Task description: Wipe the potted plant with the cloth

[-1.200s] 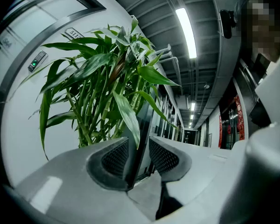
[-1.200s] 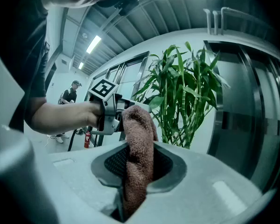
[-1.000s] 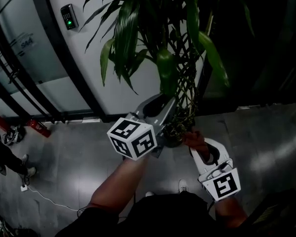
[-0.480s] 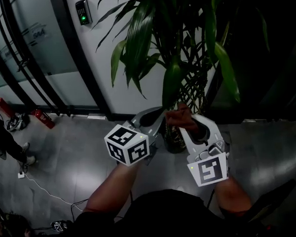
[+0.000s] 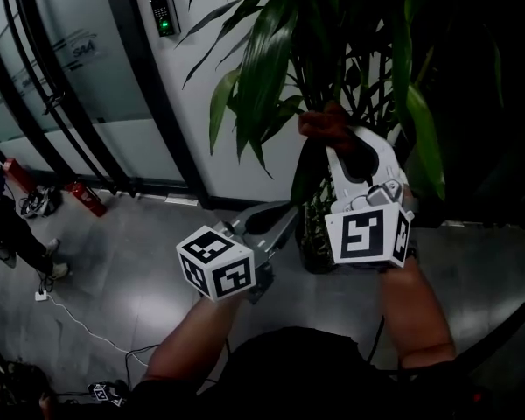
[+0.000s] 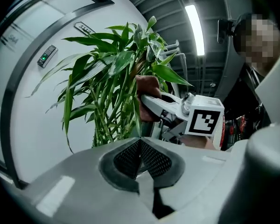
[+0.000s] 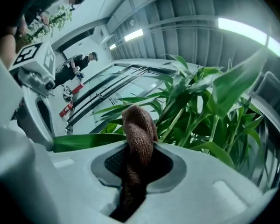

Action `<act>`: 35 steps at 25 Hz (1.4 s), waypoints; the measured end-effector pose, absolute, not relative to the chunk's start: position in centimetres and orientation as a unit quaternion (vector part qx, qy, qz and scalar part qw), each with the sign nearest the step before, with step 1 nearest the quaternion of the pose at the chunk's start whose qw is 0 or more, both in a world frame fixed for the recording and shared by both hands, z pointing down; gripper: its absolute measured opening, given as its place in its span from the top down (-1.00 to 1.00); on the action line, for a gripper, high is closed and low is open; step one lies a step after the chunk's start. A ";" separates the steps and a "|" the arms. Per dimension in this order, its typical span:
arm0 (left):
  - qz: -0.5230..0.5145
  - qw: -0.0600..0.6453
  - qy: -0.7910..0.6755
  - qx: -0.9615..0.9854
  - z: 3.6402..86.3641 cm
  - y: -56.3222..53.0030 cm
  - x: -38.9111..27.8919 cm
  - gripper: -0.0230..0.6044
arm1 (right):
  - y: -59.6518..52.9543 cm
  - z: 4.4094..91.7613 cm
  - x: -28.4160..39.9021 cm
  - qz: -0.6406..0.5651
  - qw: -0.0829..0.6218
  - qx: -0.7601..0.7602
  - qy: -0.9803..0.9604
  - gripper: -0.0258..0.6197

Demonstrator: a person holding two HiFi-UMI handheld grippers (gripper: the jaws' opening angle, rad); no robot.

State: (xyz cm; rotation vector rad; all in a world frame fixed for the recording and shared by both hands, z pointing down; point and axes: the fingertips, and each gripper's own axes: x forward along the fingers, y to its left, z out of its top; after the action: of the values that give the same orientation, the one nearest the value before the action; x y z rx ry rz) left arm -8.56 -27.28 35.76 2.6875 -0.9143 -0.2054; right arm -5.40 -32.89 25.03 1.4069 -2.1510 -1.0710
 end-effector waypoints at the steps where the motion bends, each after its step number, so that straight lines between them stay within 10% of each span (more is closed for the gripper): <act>1: -0.070 0.146 -0.317 0.934 35.7 -27.2 -8.5 0.87 | -33.4 25.1 -5.3 -0.374 0.183 0.498 -0.761 0.73; 35: 0.025 0.049 -0.333 0.941 37.3 -27.1 -9.1 0.87 | -25.7 37.0 -9.4 -0.303 0.313 0.284 -0.854 0.73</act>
State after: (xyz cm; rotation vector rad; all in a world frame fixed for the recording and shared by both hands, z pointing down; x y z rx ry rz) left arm -9.11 -27.10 37.26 2.8693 -1.0152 0.0771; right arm -9.42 -25.65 36.96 0.7483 -2.2515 -0.8002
